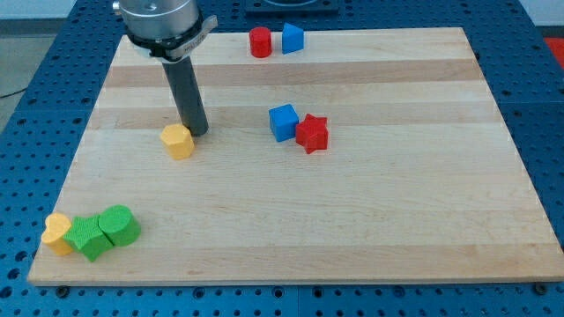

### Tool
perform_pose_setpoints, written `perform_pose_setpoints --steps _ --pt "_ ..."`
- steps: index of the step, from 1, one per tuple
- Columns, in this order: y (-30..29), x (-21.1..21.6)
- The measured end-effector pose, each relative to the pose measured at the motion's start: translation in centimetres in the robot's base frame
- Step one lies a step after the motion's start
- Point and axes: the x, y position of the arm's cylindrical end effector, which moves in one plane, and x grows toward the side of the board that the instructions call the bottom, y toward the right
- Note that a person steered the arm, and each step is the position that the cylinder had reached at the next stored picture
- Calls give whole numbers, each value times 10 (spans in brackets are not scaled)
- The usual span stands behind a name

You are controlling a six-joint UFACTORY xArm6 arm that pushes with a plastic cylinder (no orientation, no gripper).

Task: Push the yellow hexagon above the green circle

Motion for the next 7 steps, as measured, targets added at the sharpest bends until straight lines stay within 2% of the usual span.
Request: perform_pose_setpoints --steps 3,5,7 --pt "-37 2" --pt "-41 8" --pt "-40 37"
